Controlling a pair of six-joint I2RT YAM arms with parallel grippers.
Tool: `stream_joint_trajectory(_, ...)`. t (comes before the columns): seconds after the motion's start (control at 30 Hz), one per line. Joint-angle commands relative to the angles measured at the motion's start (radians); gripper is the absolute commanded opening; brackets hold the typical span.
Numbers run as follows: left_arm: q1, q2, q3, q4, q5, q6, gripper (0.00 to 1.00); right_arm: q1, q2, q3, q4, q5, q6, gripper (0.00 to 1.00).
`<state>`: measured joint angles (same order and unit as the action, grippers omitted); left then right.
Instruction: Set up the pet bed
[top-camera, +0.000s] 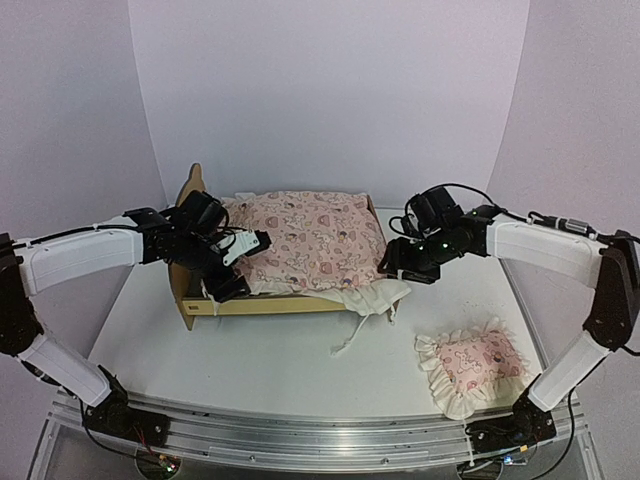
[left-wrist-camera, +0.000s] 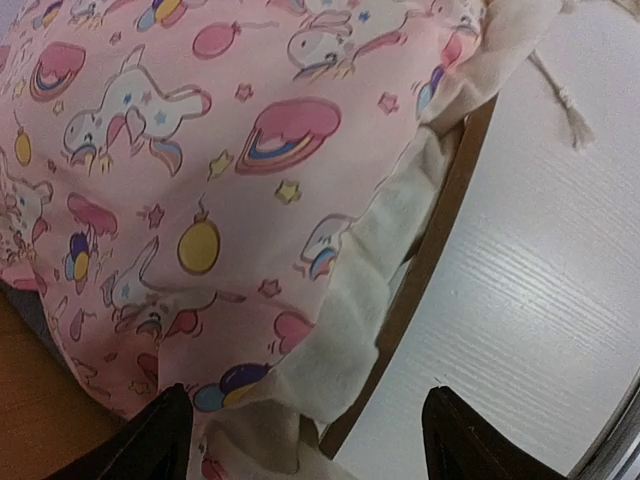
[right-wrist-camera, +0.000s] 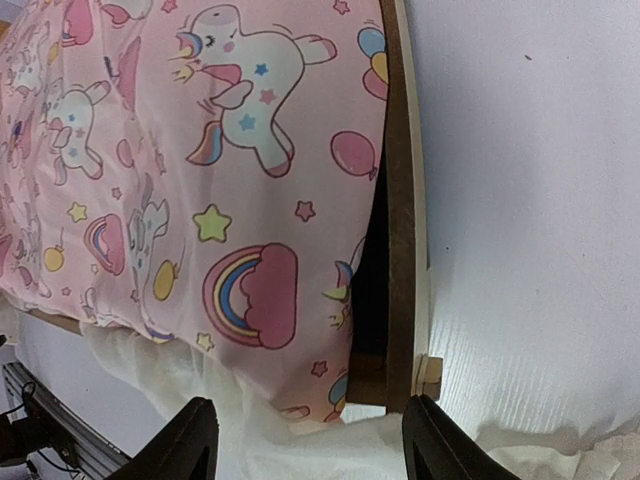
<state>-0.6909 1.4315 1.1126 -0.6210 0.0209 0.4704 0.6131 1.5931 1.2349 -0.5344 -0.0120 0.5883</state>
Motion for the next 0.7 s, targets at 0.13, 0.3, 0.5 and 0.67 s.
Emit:
stream_joint_trajectory(0.13, 0.033, -0.02, -0.035, -0.132, -0.199, 0.089, 0.78, 0.012, 0.12, 0.091, -0.072, 0.054, -0.009, 0.63)
stream_joint_trajectory(0.3, 0.081, -0.018, -0.021, -0.143, -0.209, 0.135, 0.61, 0.012, 0.149, 0.077, -0.081, 0.058, -0.017, 0.58)
stream_joint_trajectory(0.5, 0.09, -0.033, -0.008, -0.172, -0.19, 0.147, 0.21, 0.011, 0.147, 0.054, -0.081, 0.105, -0.022, 0.55)
stream_joint_trajectory(0.67, 0.113, -0.095, 0.022, -0.121, -0.22, 0.188, 0.0, -0.007, 0.141, 0.049, -0.081, 0.113, -0.042, 0.56)
